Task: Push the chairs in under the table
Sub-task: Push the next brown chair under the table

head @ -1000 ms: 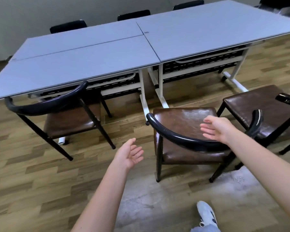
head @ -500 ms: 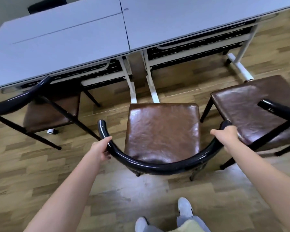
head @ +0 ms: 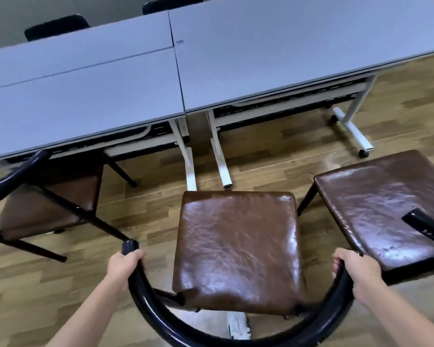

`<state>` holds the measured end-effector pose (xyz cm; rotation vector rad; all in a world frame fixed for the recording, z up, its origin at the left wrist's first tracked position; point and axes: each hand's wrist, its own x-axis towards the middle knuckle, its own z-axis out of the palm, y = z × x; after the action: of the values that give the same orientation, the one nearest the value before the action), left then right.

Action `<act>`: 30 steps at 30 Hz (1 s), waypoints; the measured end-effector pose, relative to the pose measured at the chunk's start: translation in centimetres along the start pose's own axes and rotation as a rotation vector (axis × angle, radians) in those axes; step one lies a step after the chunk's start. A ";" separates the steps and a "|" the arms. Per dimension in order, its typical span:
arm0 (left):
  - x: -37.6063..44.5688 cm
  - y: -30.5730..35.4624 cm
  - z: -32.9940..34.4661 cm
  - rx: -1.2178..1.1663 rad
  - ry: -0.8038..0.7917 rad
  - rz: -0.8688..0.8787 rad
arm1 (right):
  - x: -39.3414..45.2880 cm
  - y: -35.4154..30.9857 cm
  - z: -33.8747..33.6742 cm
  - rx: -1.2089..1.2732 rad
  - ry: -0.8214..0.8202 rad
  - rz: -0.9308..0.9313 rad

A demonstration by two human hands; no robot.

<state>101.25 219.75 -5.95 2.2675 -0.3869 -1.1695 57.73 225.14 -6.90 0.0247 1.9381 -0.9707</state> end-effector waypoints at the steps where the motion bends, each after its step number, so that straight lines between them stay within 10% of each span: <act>1: 0.2 0.1 0.0 0.004 0.010 0.011 | 0.2 -0.6 0.5 0.000 0.002 -0.030; 30: 17.8 22.0 5.8 -0.334 0.111 0.028 | 12.1 -25.6 30.7 -0.121 -0.189 -0.222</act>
<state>106.78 191.47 -7.30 2.0169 -0.1641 -1.0046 63.47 183.80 -7.74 -0.3461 1.8466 -0.9599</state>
